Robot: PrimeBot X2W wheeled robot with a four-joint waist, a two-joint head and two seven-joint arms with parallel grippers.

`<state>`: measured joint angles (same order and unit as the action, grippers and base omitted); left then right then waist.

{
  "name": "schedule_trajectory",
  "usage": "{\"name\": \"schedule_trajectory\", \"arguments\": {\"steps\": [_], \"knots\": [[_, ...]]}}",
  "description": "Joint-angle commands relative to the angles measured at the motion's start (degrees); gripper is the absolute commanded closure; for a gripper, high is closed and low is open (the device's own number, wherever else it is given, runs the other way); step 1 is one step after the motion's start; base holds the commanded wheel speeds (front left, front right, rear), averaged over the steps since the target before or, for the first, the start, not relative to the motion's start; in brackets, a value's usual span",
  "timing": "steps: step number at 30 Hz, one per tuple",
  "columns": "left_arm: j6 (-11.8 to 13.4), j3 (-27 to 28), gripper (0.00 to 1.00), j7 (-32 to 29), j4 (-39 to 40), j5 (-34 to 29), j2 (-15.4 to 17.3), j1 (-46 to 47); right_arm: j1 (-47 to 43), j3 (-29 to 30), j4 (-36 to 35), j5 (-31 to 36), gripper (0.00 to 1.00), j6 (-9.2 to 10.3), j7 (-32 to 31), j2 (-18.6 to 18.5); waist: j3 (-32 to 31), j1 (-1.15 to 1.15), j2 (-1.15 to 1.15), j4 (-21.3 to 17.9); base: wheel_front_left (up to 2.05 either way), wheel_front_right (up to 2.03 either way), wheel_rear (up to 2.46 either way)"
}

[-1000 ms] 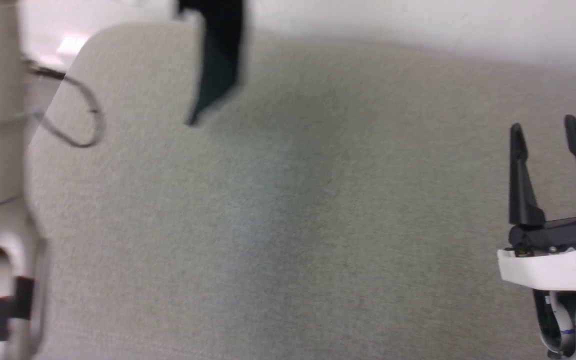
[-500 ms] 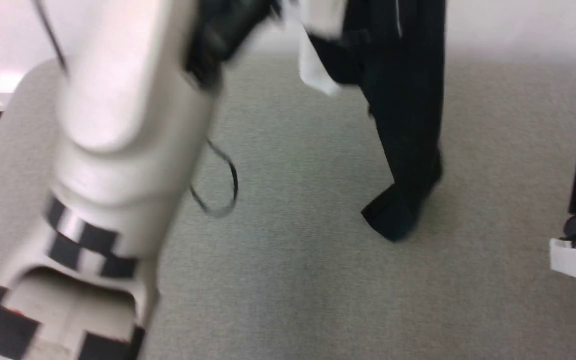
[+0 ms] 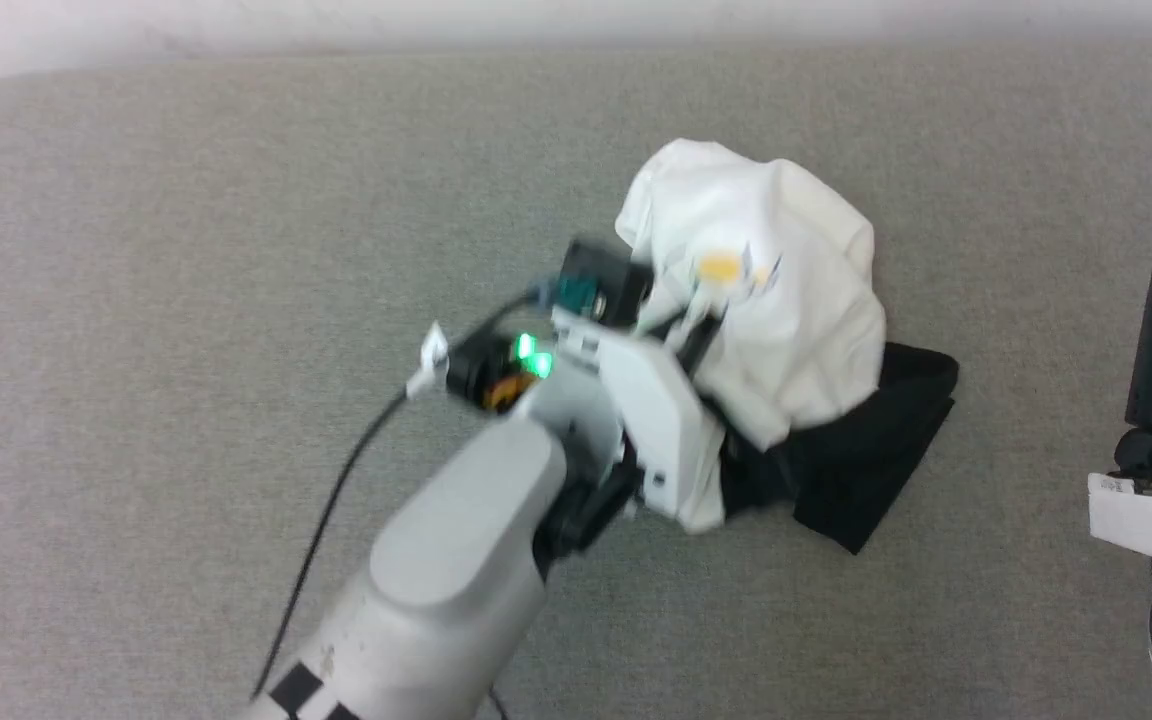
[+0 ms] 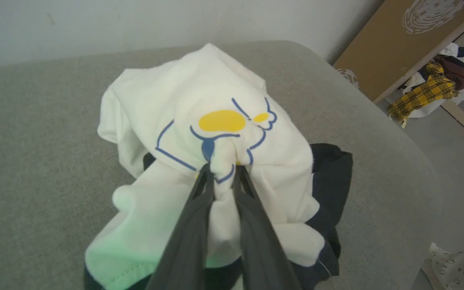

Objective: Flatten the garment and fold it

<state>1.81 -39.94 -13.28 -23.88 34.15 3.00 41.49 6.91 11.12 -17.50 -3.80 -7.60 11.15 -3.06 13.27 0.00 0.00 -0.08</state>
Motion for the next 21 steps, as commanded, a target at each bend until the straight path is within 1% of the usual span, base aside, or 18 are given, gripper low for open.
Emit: {"name": "schedule_trajectory", "arguments": {"steps": [1,6,7,8,9,13,16,17,19,21], "knots": [[0.9,-0.82,1.0,1.29,-1.73,1.6,-0.11,-1.88,0.78,-0.11,0.29,-0.38,0.0,0.11,0.25,0.18,1.53,0.0,0.0,-0.99,0.0,0.0,0.0],[1.66,-3.92,1.0,4.43,-6.29,5.26,-0.11,-3.08,1.01,-0.18,0.83,-0.27,0.0,0.11,0.23,0.18,1.91,0.0,0.0,-0.41,0.0,0.0,0.0],[1.62,-4.37,0.86,5.09,-6.52,6.25,-0.12,-2.86,1.0,-0.11,0.91,-0.2,0.0,0.11,0.18,0.18,1.71,0.0,0.0,-0.03,0.0,0.0,0.0],[1.56,-4.91,0.24,5.56,-6.63,7.17,-0.12,-2.53,0.93,-0.06,0.99,-0.12,0.0,0.11,0.12,0.18,1.41,0.0,0.0,0.4,0.0,0.0,0.0],[1.35,-5.58,0.0,6.04,-6.6,7.68,-0.12,-1.98,0.82,-0.04,1.06,-0.05,0.0,0.11,0.05,0.18,1.02,0.0,0.0,0.88,0.0,0.0,0.0],[1.25,-5.56,0.0,9.34,-5.22,10.03,-0.12,-0.35,0.32,-0.31,1.28,-0.12,0.0,0.11,-0.32,0.18,-0.96,0.0,0.0,2.65,0.0,0.0,0.0],[1.55,-3.51,0.0,12.39,-2.51,11.01,0.29,-0.27,-0.36,-0.43,1.29,-0.25,0.0,0.11,-0.7,0.18,-2.55,0.0,0.0,3.79,0.0,0.0,0.0],[1.94,-2.34,0.0,13.68,-0.99,11.29,0.94,-0.57,-0.6,-0.42,1.24,-0.32,0.0,0.11,-0.82,0.18,-2.95,0.0,0.0,4.05,0.0,0.0,0.0],[3.26,0.12,0.0,17.17,3.28,10.87,3.34,-1.68,-1.13,-0.38,1.14,-0.5,0.0,0.11,-1.01,0.18,-3.6,0.0,0.0,4.49,0.0,0.0,0.0],[5.4,3.34,0.0,21.28,8.54,10.41,6.39,-4.15,-1.74,-0.42,1.16,-0.95,0.0,0.11,-1.08,0.18,-4.06,0.0,0.0,4.81,0.0,0.0,0.0]]}}
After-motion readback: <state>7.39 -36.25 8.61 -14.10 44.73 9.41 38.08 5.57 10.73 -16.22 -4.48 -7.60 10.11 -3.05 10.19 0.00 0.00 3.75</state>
